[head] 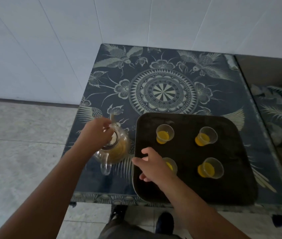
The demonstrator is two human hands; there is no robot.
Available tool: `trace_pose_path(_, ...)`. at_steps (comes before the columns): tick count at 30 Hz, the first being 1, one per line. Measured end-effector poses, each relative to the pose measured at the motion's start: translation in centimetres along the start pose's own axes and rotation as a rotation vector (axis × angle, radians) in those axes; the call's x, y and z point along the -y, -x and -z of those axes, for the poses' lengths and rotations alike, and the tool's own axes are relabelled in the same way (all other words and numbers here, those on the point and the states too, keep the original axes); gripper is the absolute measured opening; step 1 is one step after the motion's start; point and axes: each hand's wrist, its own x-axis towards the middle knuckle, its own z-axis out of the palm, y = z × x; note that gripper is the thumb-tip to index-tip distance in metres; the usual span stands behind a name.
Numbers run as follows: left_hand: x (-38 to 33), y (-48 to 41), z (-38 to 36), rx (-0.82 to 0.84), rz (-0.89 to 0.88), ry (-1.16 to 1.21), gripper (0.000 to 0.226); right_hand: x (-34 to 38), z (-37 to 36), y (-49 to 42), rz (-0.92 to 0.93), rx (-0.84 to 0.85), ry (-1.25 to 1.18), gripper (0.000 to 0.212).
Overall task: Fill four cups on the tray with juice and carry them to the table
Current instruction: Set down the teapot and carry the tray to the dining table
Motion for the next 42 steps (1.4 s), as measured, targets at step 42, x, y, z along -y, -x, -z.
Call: trace_pose_path(42,-10.7,6.9,-12.0,0.049,-0.112,-0.317,0.039,-12.2,22.8,2.9,0.33,-0.562,0.81,0.039)
